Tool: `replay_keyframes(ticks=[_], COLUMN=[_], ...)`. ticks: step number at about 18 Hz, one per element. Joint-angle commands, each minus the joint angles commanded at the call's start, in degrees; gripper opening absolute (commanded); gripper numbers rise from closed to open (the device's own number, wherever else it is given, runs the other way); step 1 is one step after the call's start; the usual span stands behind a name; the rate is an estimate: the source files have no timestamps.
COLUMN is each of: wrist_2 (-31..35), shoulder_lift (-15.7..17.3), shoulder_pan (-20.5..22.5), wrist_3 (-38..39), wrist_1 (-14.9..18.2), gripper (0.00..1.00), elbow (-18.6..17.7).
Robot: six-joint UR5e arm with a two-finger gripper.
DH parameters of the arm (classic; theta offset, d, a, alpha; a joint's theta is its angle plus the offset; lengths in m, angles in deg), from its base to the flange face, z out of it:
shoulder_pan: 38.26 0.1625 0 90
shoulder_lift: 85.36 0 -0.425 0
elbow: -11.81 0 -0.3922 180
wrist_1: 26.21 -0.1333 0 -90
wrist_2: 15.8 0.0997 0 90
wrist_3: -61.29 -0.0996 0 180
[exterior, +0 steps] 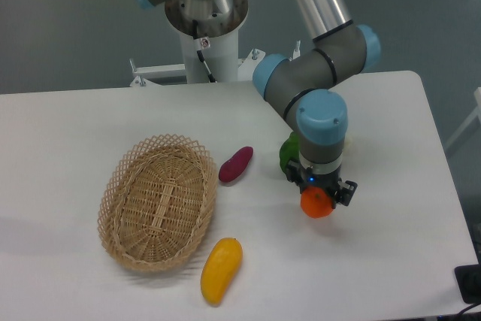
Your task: Place the orange on the table
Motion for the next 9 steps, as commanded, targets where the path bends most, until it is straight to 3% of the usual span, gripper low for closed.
replay_keyframes(ticks=[4, 5, 6, 9], wrist_2=[-0.09, -0.17, -0.26, -0.35], shoulder_lift=[-1.15, -1.24, -1.24, -0.97], shoulder_pan=[-0.71, -0.79, -0.8, -0.8], wrist_3=[0.18, 0.18, 0.18, 0.62], wrist_1=[0.0, 0.0, 0.0, 0.0], gripper=[0.71, 0.82, 1.0, 1.0], elbow=[0.18, 0.53, 1.05, 1.76])
